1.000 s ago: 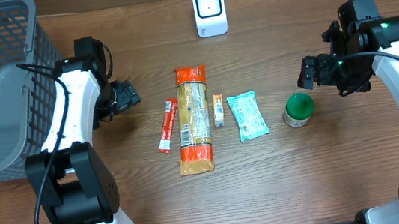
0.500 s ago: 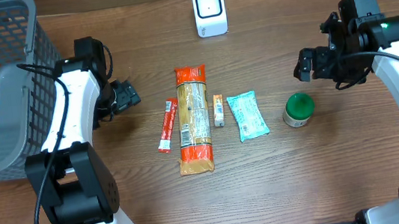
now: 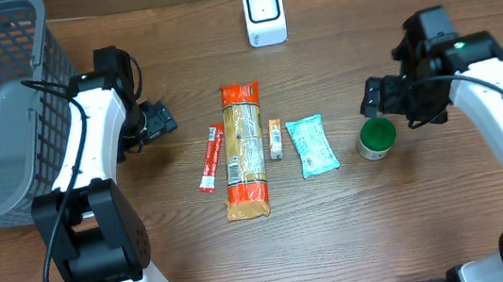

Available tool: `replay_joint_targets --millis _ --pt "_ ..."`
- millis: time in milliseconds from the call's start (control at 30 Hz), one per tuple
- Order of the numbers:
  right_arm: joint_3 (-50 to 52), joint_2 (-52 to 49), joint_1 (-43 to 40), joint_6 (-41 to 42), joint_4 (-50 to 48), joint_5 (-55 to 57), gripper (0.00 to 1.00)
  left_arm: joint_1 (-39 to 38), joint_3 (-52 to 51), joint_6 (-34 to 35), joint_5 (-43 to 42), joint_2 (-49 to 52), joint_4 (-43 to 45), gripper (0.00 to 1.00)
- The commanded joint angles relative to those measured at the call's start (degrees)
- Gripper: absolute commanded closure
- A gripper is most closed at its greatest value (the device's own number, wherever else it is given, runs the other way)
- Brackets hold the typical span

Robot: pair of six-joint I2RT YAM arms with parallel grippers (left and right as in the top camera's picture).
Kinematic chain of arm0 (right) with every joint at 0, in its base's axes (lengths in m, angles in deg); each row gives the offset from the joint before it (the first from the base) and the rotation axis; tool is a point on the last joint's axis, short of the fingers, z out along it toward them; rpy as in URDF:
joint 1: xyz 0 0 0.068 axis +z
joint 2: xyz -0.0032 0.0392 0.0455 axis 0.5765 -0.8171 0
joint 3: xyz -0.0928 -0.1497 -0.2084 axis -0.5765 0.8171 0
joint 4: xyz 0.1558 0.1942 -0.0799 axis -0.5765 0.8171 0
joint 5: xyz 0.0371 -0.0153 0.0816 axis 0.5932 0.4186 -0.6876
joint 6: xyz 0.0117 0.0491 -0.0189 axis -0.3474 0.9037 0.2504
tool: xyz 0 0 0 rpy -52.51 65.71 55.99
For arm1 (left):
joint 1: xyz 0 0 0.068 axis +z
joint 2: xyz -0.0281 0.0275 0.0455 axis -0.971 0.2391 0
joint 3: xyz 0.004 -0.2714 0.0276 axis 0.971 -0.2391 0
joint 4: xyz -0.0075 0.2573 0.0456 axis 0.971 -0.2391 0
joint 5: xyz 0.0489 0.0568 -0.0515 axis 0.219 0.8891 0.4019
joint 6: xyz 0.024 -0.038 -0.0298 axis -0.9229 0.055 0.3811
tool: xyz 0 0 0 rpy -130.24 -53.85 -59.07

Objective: Scan the item barcode
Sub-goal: 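Lower the right gripper and grasp the green-lidded jar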

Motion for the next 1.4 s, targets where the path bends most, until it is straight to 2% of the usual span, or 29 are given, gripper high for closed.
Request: replay_joint_targets --millis 0,267,500,667,767,867,933,1000,1067,1367 --pt "3.0 0.0 2.0 1.7 -2.2 2.9 0.00 0.2 -0.3 -1.5 0.3 -1.0 0.1 0.00" --pt "10.5 0.0 5.8 4.5 -9.7 10.6 0.00 0.2 -0.3 -1.5 0.3 -1.0 0.1 0.00" --pt "15.2 0.0 6.0 4.5 -15.9 10.8 0.00 0.3 -0.3 -1.5 0.3 -1.0 0.1 0.00" --pt "15.5 0.0 6.0 4.5 -16.0 10.8 0.12 0.3 -0.3 -1.5 0.3 -1.0 0.1 0.00" --pt "15.5 0.0 6.0 4.5 -15.8 10.8 0.32 0.3 -0.3 -1.5 0.3 -1.0 0.1 0.00" --pt "15.5 0.0 6.0 4.5 -15.6 10.8 0.34 0.2 -0.3 -1.5 0.3 -1.0 0.1 0.00" --pt "15.5 0.0 6.0 4.5 -15.6 10.8 0.30 0.2 -0.3 -1.5 0.3 -1.0 0.1 0.00" --pt "15.5 0.0 6.0 4.5 -15.9 10.8 0.10 0.3 -0.3 -1.5 0.3 -1.0 0.1 0.00" --pt "15.5 0.0 6.0 4.5 -16.4 10.8 0.00 0.2 -0.3 -1.5 0.3 -1.0 0.1 0.00" --pt "15.5 0.0 6.0 3.9 -20.1 10.6 0.00 0.3 -0.3 -1.5 0.3 -1.0 0.1 0.00"
